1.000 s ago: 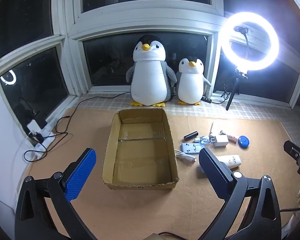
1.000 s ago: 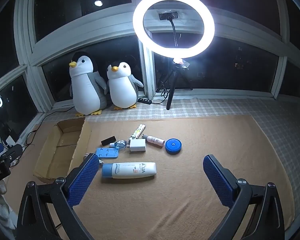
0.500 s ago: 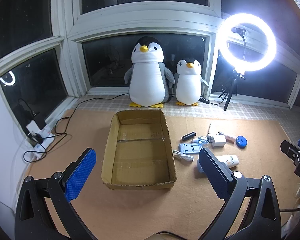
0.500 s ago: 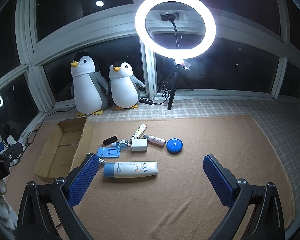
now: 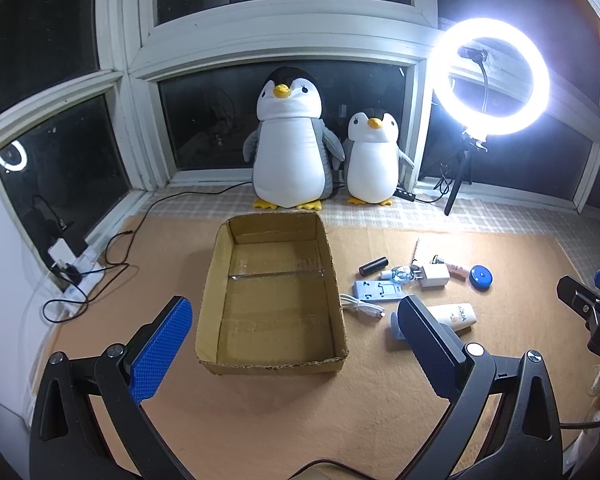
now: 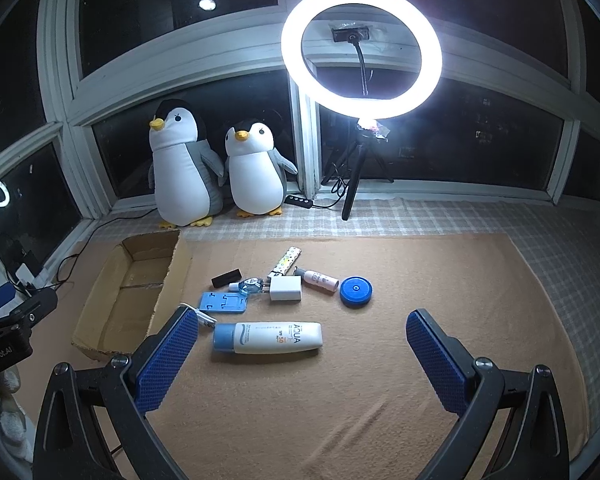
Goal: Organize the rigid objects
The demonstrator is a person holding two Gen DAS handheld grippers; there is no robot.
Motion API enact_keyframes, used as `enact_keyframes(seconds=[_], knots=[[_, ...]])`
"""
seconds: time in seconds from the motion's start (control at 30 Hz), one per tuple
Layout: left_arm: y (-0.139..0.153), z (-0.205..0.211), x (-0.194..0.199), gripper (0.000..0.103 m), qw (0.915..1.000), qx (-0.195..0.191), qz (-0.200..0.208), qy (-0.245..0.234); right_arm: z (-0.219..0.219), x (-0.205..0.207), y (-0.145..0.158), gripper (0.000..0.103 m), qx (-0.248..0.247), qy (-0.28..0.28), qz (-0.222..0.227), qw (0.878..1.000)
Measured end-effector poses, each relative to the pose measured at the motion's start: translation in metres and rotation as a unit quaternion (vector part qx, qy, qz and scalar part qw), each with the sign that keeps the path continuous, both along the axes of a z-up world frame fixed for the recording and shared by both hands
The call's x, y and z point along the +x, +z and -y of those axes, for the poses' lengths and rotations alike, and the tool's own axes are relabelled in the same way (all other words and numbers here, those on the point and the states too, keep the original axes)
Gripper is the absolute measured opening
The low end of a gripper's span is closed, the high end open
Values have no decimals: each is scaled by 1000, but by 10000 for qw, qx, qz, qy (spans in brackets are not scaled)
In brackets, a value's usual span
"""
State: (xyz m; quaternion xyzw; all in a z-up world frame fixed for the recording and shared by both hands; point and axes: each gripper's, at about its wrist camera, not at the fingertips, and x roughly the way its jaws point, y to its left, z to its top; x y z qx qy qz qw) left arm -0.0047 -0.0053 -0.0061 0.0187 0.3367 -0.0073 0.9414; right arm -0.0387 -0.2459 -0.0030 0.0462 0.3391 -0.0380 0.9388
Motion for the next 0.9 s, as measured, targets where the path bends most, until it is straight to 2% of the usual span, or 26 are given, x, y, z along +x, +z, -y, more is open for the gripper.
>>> enact_keyframes(seconds=[0.9], knots=[[0,-1,-1,102,10000,4,19,-13,-1,3,-5,103,-17,36,-68,10000]])
